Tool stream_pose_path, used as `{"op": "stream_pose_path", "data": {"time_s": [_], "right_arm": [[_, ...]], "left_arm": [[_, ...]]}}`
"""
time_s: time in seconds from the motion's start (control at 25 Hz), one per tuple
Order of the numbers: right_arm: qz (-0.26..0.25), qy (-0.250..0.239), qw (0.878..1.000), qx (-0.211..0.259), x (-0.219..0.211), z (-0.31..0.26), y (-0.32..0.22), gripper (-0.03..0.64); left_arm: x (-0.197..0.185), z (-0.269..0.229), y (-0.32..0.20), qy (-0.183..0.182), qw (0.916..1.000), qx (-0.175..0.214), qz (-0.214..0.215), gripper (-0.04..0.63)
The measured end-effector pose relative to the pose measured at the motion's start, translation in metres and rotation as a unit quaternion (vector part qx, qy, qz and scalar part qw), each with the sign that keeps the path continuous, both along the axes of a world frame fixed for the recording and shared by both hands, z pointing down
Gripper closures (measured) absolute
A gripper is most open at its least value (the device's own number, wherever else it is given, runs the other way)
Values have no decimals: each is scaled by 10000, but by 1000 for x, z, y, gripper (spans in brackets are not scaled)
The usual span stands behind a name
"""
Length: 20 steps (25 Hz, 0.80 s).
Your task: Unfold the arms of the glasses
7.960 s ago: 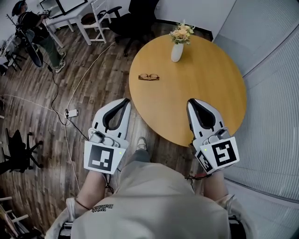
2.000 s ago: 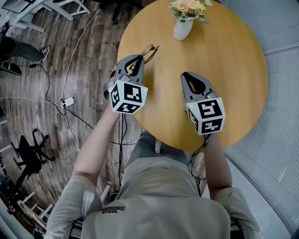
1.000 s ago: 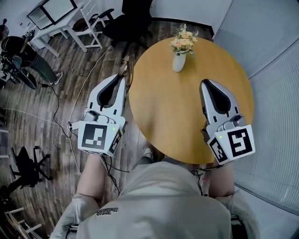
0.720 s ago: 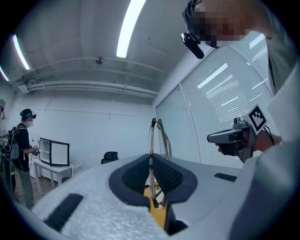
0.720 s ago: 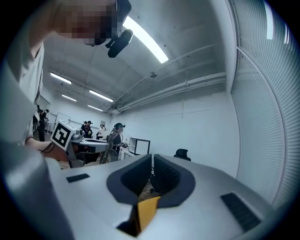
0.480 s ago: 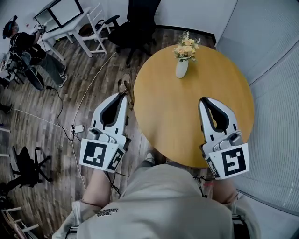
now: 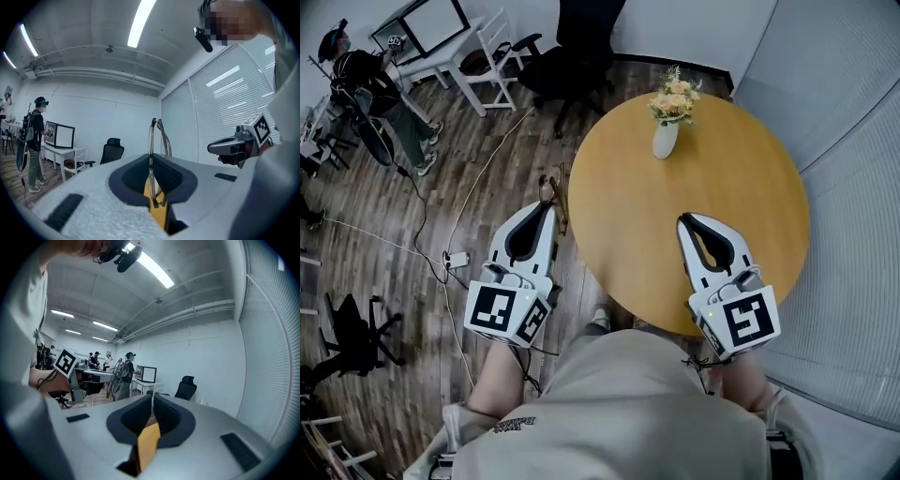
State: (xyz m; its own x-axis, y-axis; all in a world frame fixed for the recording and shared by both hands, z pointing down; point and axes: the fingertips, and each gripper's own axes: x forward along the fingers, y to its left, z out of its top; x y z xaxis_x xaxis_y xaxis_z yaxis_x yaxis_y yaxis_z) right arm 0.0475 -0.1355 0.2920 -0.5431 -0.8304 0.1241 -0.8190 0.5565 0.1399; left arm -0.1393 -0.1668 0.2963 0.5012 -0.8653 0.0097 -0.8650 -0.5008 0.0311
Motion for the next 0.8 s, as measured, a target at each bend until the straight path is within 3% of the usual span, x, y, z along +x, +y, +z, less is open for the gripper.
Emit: {"op": "stream_pose_path", "data": {"time_s": [0.44,0.68,0.8], "right_arm": [[-96,-167,9997,136,-9,-17,-8,581],[-451,-372,9959,691,-34,-65,-21,581],[-789,-688,9918,727,-52,-83,-27,581]], "left_arm": [[6,-6,3,-49,9998,61,180,555],[22,-13,10,-152,9989,166,410,555],[34,-15,14,-241,9979,216,555,555]]}}
